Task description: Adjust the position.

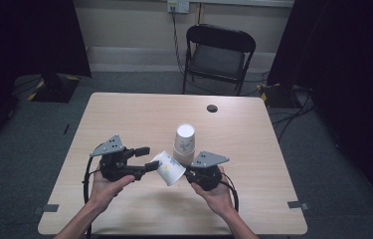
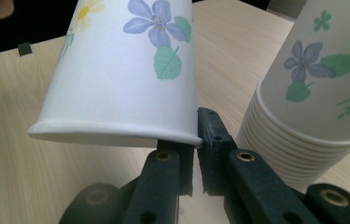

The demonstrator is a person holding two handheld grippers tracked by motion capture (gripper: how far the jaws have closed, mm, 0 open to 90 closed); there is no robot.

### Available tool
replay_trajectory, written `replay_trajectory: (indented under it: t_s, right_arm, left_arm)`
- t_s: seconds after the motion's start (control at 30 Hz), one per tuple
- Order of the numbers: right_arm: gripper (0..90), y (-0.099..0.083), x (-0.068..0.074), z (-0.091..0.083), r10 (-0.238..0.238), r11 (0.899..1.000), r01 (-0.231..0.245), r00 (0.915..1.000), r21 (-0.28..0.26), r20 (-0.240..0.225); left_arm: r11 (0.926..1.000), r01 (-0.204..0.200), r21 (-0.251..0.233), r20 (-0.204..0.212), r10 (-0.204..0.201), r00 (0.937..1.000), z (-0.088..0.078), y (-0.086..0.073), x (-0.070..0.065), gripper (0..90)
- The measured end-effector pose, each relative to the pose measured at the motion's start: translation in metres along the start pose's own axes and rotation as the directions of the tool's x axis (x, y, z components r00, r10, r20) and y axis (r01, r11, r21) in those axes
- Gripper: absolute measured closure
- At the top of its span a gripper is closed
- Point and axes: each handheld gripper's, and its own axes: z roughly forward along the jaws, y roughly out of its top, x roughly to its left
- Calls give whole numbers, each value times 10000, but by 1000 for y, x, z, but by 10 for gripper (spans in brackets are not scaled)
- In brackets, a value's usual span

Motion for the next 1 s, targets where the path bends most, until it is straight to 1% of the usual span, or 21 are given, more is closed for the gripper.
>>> replay_trajectory:
  t_s: [0.07,0.1,0.13,0.2,0.23,0.3,0.33,0.4,0.43,0.47,0.53,0.6,0.63,0.7,0.77,0.8,0.9,1.0]
  right_arm:
    - [856,-1,-2,1,52,9997,-49,9999,257,-90]
    - [857,-1,-2,2,34,9994,-30,9999,347,-106]
    - [856,-1,-2,2,17,9988,-10,9999,480,-132]
    - [857,-2,-2,4,95,9982,-82,9997,601,-216]
    - [857,-2,-2,5,140,9978,-121,9995,656,-273]
    - [857,-3,-1,8,204,9968,-175,9991,779,-369]
    - [856,-4,-1,9,171,9960,-133,9990,884,-422]
    - [856,-5,0,12,152,9937,-93,9985,1116,-521]
    - [856,-6,1,13,163,9931,-99,9984,1170,-542]
    - [857,-6,2,14,141,9923,-67,9981,1233,-598]
    - [857,-7,5,16,70,9926,2,9983,1217,-581]
    - [858,-7,9,18,20,9913,57,9983,1312,-586]
    - [859,-7,9,18,-36,9907,121,9980,1355,-629]
    - [859,-8,12,20,-73,9894,175,9974,1440,-714]
    - [859,-8,13,22,-58,9880,187,9964,1535,-844]
    - [859,-8,14,23,-62,9873,203,9960,1578,-894]
    - [859,-8,17,24,-130,9867,290,9949,1598,-1005]
    - [859,-7,19,24,-172,9854,357,9936,1667,-1113]
  left_arm:
    - [9991,-420,115,6,420,9991,-1,2,-3,407]
    - [9977,-650,180,-83,651,9978,-1,2,-4,414]
    - [9964,-822,221,-70,824,9966,-1,3,-5,426]
    - [9957,-910,186,-21,911,9958,-1,3,-7,428]
    - [9953,-923,297,33,922,9957,0,3,-7,419]
    - [9943,-991,392,-15,992,9951,1,2,-7,379]
    - [9930,-1098,441,-30,1100,9939,1,1,-8,368]
    - [9928,-1115,440,57,1114,9938,1,-1,-8,360]
    - [9915,-1204,502,81,1201,9927,1,-2,-9,360]
    - [9885,-1372,634,156,1365,9905,2,-3,-9,362]
    - [9869,-1456,693,351,1434,9890,3,-4,-10,381]
    - [9827,-1680,780,460,1648,9853,4,-6,-11,381]
    - [9801,-1802,828,575,1758,9827,4,-6,-11,377]
    - [9771,-1894,968,718,1830,9805,5,-7,-12,345]
    - [9775,-1892,931,994,1800,9786,6,-8,-12,303]
    - [9789,-1819,935,1097,1715,9791,7,-9,-12,290]
    - [9728,-2041,1095,1367,1887,9725,10,-11,-14,268]
    - [9648,-2272,1321,1446,2080,9674,12,-13,-16,263]
